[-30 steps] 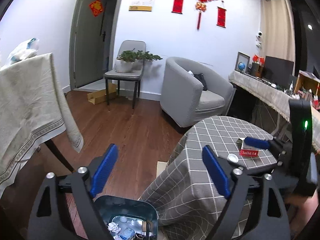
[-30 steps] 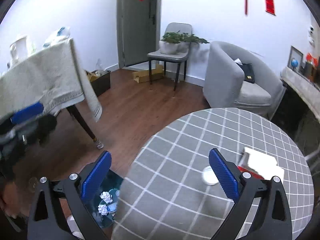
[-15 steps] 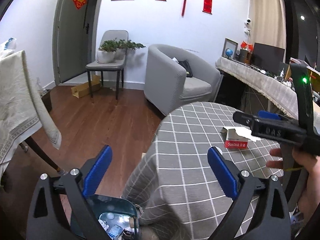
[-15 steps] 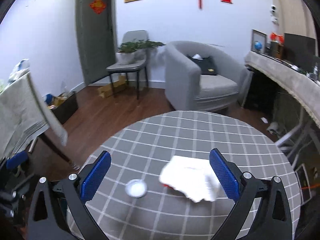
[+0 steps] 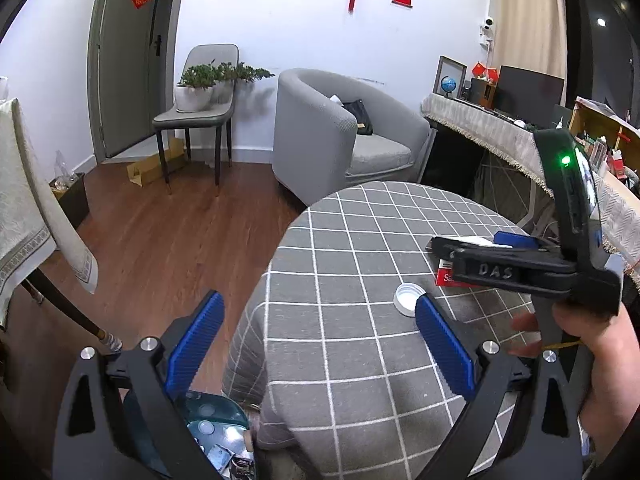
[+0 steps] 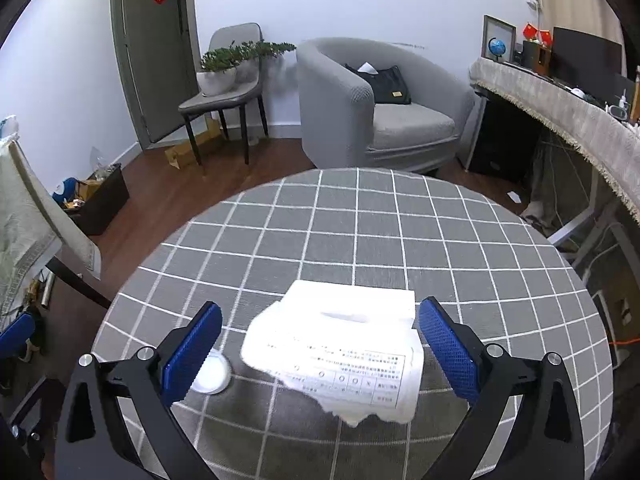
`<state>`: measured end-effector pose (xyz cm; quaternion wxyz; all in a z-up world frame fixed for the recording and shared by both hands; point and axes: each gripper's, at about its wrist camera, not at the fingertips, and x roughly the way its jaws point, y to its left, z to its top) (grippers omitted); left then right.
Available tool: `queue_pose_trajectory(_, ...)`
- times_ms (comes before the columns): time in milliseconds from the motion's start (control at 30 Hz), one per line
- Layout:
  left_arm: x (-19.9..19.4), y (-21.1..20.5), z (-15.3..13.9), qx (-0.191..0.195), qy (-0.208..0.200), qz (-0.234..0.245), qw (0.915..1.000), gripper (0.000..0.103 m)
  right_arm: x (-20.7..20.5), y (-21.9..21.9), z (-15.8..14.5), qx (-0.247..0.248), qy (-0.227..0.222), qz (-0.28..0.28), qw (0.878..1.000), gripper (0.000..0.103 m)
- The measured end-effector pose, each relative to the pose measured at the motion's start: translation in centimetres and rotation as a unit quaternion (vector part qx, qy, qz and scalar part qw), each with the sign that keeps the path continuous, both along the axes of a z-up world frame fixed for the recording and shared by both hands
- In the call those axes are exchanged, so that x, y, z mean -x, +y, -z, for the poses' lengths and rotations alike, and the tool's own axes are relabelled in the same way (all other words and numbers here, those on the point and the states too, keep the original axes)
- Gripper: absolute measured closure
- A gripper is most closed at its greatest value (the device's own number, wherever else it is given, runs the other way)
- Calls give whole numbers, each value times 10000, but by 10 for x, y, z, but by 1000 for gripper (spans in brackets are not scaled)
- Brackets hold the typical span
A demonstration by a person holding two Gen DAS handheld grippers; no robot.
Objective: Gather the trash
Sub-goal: 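Grasp the white paper box with the right tool while the left grasps the white bottle cap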
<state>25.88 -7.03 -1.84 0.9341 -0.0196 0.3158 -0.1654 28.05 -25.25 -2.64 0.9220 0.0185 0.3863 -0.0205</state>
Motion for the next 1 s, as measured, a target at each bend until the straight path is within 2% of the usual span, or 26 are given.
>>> queue_pose_trajectory(167,-4,-12,3,-12,17,121,9999,6,-8,-8,14,-139,265,120,9995,4)
queue_pose_trajectory(300,-5,-25,8,-142,54,264,9995,6,-12,-10,16,-172,278,161,9993,4)
queue_pose_trajectory(367,-6,-30,11,-192,78,325,9993,6,-13,-12,16,-118,278,176,9994,12)
queue_pose_trajectory(400,-7,-33,13,-202,90,362,9991,6,-13,-14,17,-115,297,212,9993,25)
queue_pose_trajectory(433,-8,-35,14,-203,99,387,9990,6,-14,-16,18,-140,311,228,9992,26)
queue_pose_trajectory(533,-9,-42,17,-225,114,448,9987,6,-12,-22,17,-190,288,177,9992,26)
queue_pose_trajectory(733,-11,-60,17,-295,115,586,9978,7,1,-35,3,-191,-90,68,9998,26)
queue_pose_trajectory(900,-17,-75,21,-449,276,618,9967,18,7,-57,-1,-425,-232,13,9988,26)
queue_pose_trajectory(1000,-24,-78,23,-376,456,572,9966,23,8,-67,-1,-533,-239,51,9983,26)
